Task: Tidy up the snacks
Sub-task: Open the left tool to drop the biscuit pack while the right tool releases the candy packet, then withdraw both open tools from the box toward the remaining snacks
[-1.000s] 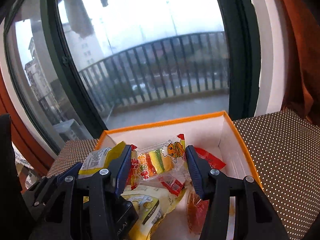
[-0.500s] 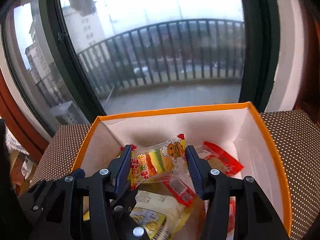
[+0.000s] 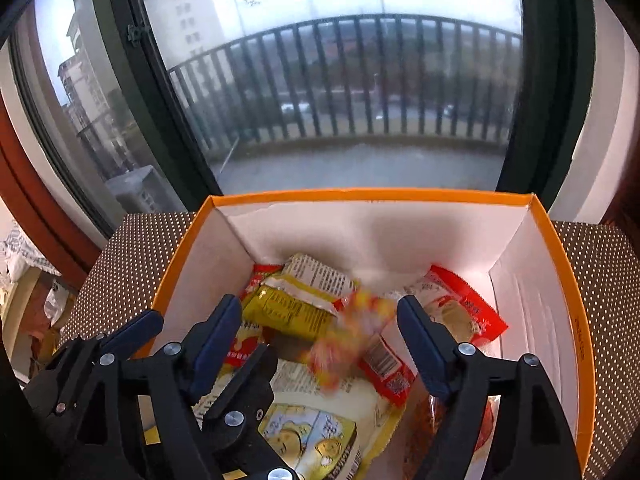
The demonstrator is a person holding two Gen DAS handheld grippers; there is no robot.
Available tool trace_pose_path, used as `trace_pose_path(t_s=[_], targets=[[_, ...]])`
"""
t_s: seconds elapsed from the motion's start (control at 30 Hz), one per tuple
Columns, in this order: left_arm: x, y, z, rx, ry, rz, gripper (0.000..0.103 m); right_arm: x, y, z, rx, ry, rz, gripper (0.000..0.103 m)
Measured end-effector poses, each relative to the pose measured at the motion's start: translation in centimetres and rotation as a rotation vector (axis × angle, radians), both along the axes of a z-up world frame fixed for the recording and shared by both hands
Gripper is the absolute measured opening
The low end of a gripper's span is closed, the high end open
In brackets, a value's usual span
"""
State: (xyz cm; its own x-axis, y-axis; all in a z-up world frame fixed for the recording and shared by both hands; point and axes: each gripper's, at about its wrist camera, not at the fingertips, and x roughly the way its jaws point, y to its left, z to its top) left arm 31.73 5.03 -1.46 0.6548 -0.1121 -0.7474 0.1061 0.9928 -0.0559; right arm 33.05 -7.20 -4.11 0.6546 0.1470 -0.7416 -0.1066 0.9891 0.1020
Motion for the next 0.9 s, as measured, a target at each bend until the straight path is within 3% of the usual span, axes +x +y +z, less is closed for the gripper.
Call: trace_pose_path(t_s=[0.13, 0.37, 0.9], targets=[[-0.8, -0.6, 0.4, 0.043, -0.041, -0.012, 0.087, -0.6, -0.4, 0.1, -0.001, -0.006, -0.022, 0.085], [-2.7, -0.9, 1.0, 0.000, -0.047, -0.042, 0.087, -2.0, -0.7, 0.8, -0.008, 0.016, -0.024, 0.085], [-7.4, -2.2, 3.4, 0.004, -0.120, -0.068, 0.093, -8.2, -1.7, 3.6, -0.042, -0.123, 0.002, 0.085]])
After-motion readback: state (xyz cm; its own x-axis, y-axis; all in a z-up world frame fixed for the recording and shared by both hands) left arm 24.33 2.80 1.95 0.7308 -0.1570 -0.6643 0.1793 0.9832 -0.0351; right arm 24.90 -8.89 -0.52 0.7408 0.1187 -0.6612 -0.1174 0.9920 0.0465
